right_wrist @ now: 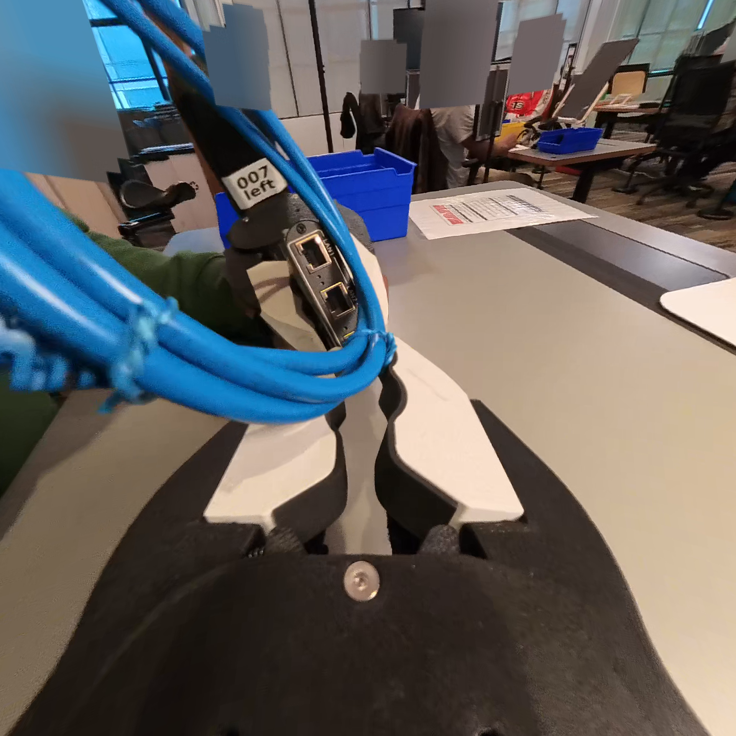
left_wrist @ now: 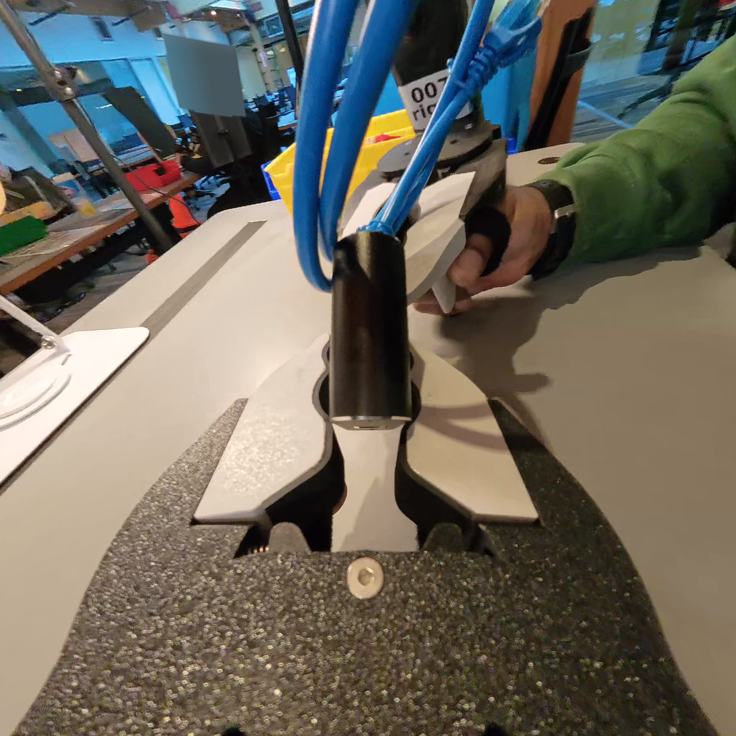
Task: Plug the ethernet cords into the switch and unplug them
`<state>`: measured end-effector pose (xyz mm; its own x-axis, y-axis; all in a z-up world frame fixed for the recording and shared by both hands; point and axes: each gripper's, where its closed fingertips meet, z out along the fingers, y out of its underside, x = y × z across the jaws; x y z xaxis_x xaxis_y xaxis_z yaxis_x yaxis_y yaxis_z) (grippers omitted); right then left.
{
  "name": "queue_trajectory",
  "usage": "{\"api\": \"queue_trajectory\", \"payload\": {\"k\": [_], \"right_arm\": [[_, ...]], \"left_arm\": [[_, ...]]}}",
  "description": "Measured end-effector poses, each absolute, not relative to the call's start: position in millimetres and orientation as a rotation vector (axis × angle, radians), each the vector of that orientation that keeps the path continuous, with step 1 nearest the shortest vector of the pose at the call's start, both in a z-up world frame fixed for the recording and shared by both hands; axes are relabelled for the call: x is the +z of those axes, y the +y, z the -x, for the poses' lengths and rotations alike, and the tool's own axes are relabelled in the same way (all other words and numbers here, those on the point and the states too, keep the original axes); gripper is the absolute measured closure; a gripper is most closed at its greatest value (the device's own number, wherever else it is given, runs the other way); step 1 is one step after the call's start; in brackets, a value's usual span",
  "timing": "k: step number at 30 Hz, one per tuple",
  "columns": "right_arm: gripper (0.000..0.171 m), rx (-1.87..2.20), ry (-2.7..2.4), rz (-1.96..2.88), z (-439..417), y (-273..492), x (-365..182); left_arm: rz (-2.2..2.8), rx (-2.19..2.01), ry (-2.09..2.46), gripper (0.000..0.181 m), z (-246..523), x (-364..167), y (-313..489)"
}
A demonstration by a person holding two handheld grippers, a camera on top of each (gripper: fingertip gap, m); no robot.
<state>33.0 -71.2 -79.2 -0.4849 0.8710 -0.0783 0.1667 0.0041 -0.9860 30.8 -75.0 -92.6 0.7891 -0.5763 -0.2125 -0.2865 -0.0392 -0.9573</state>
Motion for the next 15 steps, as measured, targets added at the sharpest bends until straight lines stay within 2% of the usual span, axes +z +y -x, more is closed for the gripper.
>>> {"api": "queue_trajectory", "payload": {"k": [11, 15], "right_arm": [[0.159, 1.738, -1.906, 0.998, -50.1, -92.7, -82.9], [0.159, 1.633, -1.838, 1.036, -42.5, -82.6, -83.4]], "left_arm": [[1.605, -0.376, 0.869, 0.152, -46.3, -96.6, -94.4], [1.628, -0.284, 0.818, 0.153, -38.2, -96.9, -85.2]]}}
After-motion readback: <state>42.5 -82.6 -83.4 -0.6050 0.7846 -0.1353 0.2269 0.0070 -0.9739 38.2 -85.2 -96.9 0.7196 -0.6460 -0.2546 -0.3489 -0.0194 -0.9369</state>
